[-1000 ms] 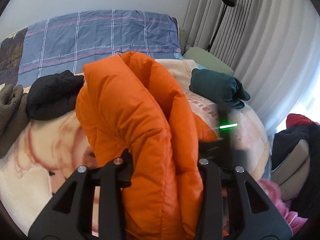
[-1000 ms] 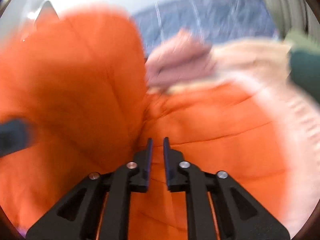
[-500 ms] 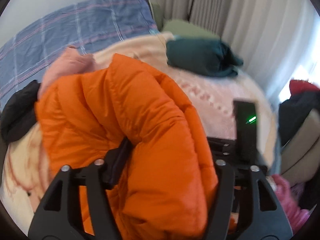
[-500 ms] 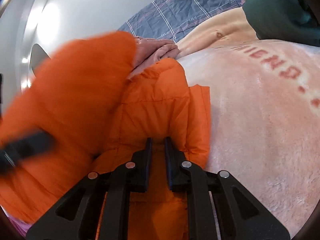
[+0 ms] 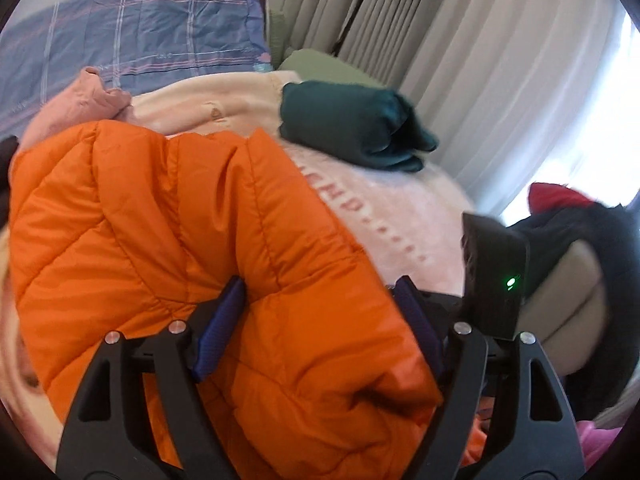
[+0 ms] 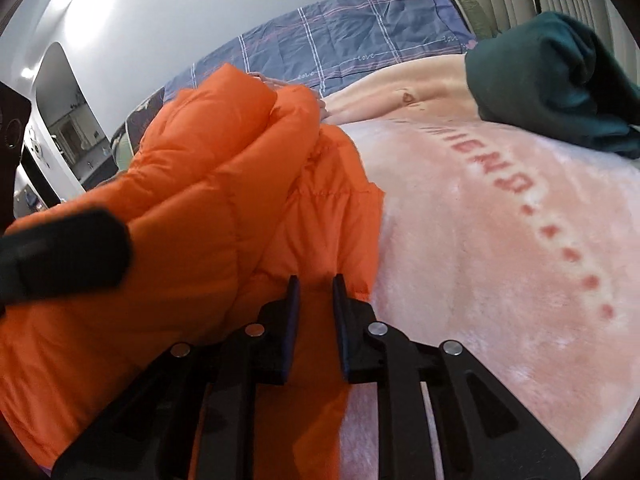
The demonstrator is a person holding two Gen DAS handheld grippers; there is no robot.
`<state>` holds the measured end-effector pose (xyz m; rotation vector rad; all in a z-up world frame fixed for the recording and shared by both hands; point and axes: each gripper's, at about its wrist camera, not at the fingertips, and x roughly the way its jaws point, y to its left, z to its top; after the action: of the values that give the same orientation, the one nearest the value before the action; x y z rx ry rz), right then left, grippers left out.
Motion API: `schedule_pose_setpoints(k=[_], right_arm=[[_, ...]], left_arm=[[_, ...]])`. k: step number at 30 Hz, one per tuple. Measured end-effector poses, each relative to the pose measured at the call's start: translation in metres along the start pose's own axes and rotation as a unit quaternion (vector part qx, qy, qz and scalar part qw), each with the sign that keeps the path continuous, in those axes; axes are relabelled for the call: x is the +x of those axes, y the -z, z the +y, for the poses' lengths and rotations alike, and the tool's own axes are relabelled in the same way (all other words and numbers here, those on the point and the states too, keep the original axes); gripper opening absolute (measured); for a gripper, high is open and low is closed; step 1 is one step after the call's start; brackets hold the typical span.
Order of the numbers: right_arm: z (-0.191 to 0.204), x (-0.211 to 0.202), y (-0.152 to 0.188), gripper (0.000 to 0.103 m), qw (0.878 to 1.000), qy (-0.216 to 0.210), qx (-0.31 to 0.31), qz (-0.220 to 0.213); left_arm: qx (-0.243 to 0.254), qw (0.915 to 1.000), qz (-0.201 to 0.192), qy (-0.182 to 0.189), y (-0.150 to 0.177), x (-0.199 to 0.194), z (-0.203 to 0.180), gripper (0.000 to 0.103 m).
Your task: Fold large clothes
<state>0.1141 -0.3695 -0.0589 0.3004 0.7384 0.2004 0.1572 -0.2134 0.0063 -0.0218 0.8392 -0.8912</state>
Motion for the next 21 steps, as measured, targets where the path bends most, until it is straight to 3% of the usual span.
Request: schedule_pose_setpoints(k=[5, 7, 9, 12, 15, 18, 19, 20, 21], right_arm=[[-0.007, -0.046, 0.006, 0.025, 0.999, 0.039, 0.016, -0.035], [-0.011, -0.075, 0.012, 0.036, 0.998, 0.019, 0.032, -0.056], [-0.008, -0.1, 0.02, 0.061, 0.996, -0.015, 0.048, -0.067], [0.003, -0.128, 0.032, 0.073, 0.994, -0.051, 0.057, -0.083], [0.027, -0.123, 0.027, 0.083, 0.993, -0.09, 0.05, -0.057], [0.047, -0.091, 0.029, 0.082, 0.994, -0.098, 0.049, 0.003], [0.05, -0.083, 0.03, 0.073, 0.995, -0.088, 0.053, 0.012], [0.049, -0.076, 0.031, 0.031, 0.995, -0.078, 0.059, 0.01], [0.043, -0.072, 0.031, 0.021, 0.994, -0.078, 0.079, 0.0]], left_arm=[[-0.052, 0.9965, -0.01, 0.064, 0.005, 0.003, 0.019, 0.077], [-0.069, 0.9937, -0.014, 0.087, 0.006, 0.004, 0.025, 0.077], [-0.076, 0.9921, -0.015, 0.099, 0.007, 0.006, 0.027, 0.078], [-0.069, 0.9926, -0.013, 0.099, 0.008, 0.007, 0.023, 0.078], [-0.064, 0.9925, -0.013, 0.103, 0.01, 0.01, 0.019, 0.078], [-0.062, 0.9926, -0.013, 0.103, 0.009, 0.01, 0.016, 0.078], [-0.061, 0.9927, -0.013, 0.103, 0.009, 0.01, 0.015, 0.078], [-0.058, 0.9931, -0.011, 0.101, 0.008, 0.01, 0.013, 0.078], [-0.057, 0.9935, -0.01, 0.098, 0.008, 0.008, 0.012, 0.078]])
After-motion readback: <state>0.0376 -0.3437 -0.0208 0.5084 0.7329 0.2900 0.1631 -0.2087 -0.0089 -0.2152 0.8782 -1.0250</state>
